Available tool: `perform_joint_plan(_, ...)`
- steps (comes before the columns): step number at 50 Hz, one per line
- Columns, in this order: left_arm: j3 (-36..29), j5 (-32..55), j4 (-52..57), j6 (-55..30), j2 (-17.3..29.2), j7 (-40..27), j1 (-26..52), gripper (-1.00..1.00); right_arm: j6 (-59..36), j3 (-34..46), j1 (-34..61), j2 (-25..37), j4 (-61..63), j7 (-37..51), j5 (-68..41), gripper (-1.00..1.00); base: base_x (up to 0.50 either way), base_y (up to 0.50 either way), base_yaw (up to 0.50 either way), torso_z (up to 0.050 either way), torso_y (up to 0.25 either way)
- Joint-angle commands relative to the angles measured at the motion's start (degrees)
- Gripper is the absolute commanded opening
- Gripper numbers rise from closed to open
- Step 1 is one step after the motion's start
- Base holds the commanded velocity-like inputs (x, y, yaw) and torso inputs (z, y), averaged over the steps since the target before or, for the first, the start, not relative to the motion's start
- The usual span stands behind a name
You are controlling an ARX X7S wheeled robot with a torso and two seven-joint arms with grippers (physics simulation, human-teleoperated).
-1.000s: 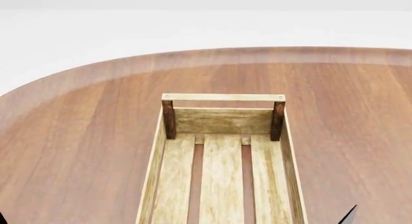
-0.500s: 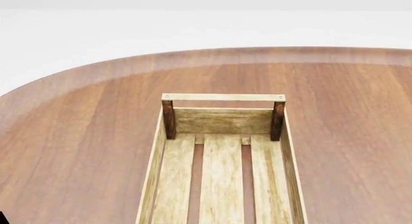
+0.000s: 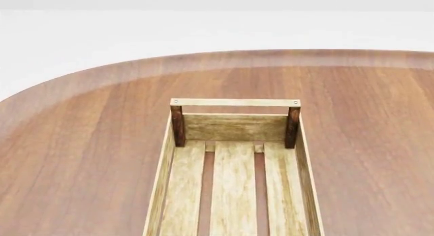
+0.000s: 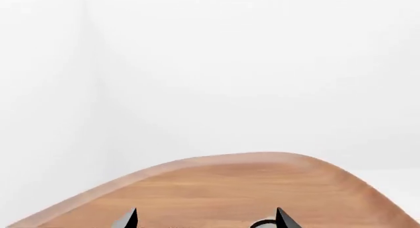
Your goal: Pick up the cream cheese and put it in the tray.
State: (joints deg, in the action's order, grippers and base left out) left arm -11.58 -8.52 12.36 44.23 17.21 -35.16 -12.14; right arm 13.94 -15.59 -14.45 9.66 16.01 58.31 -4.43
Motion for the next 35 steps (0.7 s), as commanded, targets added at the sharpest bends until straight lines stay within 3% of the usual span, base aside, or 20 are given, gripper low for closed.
perform_joint_plan(1,0.3,0.3,0.5,0.0,0.4,-0.5,-0.4,1.00,-3.4,-2.1,-0.4,-0.3,-0.5,3.3,1.1,1.00,0.00,0.00,0.00,0.000,0.000)
perform_joint_plan(18,0.5,0.6,1.2,-0.4,0.8,-1.1,-0.7,1.00,-9.4,-0.7,0.2,-0.2,-0.5,6.6,7.9,1.00,0.00,0.00,0.00,0.000,0.000)
perform_joint_plan(35,0.2,1.6,1.7,-3.1,1.3,-0.9,-0.3,1.00,-10.9,0.3,0.9,-1.0,-3.0,4.0,1.4,1.00,0.00,0.00,0.00,0.000,0.000)
